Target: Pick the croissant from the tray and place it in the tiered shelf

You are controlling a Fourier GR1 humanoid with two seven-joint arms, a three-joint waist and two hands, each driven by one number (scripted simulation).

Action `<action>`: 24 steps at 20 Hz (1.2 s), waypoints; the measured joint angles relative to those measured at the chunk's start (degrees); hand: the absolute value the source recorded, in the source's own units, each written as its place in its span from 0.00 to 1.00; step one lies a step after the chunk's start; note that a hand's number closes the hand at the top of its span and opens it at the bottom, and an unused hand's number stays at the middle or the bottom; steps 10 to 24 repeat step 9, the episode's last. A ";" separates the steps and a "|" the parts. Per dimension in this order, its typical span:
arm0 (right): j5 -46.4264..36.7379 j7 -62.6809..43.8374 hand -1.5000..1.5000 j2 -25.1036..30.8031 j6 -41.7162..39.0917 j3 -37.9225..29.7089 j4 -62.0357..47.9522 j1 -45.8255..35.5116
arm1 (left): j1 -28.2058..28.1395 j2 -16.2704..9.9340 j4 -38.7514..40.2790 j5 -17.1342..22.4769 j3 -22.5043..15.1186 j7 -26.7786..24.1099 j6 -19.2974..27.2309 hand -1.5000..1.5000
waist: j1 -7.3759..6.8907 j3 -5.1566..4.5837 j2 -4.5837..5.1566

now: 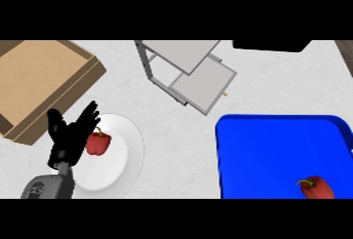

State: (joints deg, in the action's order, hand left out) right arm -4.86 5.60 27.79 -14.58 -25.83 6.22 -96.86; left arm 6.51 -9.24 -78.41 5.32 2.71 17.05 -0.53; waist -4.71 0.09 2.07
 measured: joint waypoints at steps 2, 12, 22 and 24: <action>0.76 -1.09 0.00 2.24 -0.01 -0.93 -0.32 0.80 | 0.41 -0.06 0.13 0.13 0.00 0.28 -0.24 0.50 | -0.35 0.01 0.33; 2.37 -3.03 0.00 9.14 -5.75 -2.77 -0.49 3.64 | 0.79 0.07 -0.54 0.25 -0.42 0.32 -0.90 0.50 | -1.54 0.10 1.05; 2.37 -3.03 0.00 9.14 -5.75 -2.77 -0.49 3.64 | 0.79 0.07 -0.54 0.25 -0.42 0.32 -0.90 0.50 | -1.54 0.10 1.05; 2.37 -3.03 0.00 9.14 -5.75 -2.77 -0.49 3.64 | 0.79 0.07 -0.54 0.25 -0.42 0.32 -0.90 0.50 | -1.54 0.10 1.05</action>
